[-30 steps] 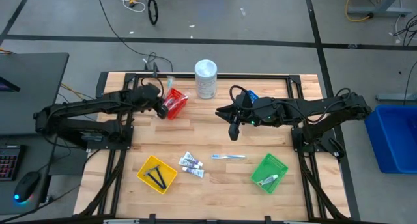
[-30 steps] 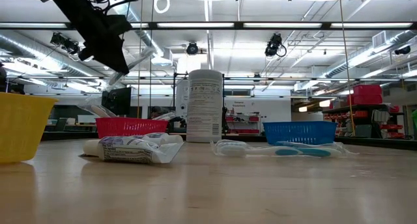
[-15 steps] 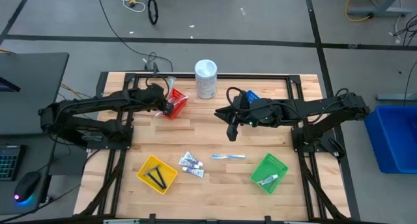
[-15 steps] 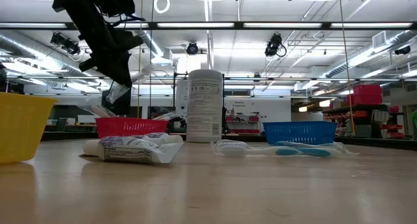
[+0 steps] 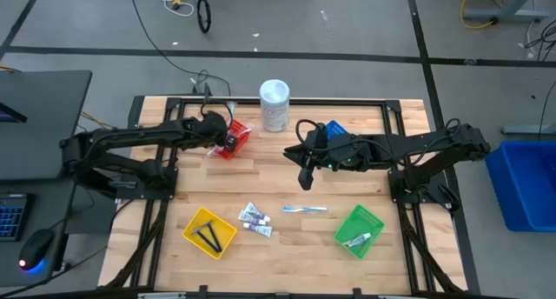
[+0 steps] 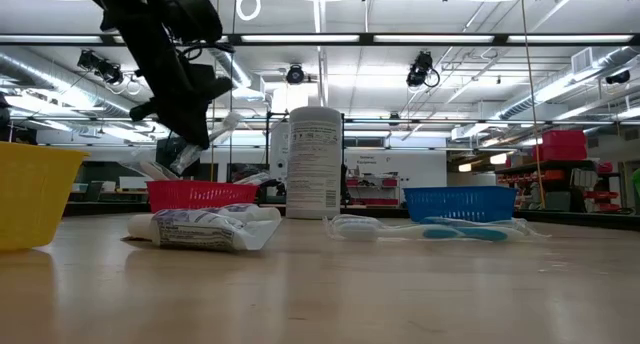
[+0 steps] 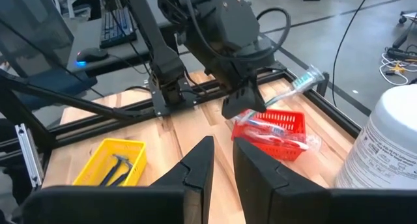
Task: Pick & Place Travel size toiletries
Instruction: Put the green toothbrush into the orange basket
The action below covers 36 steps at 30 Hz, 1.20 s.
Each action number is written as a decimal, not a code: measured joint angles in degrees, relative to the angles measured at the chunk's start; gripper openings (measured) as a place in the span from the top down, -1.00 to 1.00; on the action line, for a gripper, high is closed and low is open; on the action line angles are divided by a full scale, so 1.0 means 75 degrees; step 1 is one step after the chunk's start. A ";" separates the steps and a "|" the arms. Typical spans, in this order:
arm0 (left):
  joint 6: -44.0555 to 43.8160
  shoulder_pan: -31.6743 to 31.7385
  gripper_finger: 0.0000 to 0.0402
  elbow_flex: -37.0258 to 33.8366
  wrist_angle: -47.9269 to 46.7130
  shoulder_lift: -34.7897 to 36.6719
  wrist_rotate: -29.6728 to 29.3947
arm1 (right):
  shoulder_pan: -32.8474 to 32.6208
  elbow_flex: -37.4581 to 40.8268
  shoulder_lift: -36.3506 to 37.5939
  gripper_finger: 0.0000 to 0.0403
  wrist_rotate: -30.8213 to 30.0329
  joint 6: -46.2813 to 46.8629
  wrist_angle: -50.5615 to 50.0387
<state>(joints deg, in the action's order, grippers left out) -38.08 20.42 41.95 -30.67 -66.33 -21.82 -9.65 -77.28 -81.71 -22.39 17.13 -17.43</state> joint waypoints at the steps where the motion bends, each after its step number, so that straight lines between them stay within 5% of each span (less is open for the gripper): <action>1: 0.0073 0.0029 0.81 0.0000 0.0048 -0.0057 -0.0029 | 0.0000 0.0000 0.0000 0.67 0.0000 0.0003 0.0006; 16: 0.0104 0.0257 0.79 0.0000 0.0523 -0.1298 0.0079 | 0.0086 0.0000 0.0000 0.69 0.0002 0.0000 -0.0012; 29: -0.0081 0.0257 0.72 -0.0003 0.0601 -0.1418 0.0081 | 0.0093 0.0000 0.0003 0.71 0.0000 0.0000 -0.0009; 36: -0.0100 0.0257 0.44 -0.0003 0.0596 -0.1415 0.0058 | 0.0093 0.0000 0.0003 0.69 0.0000 0.0001 -0.0009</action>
<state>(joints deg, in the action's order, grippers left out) -38.83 22.35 41.93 -26.20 -76.95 -21.39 -8.95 -77.28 -81.69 -22.39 17.13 -17.50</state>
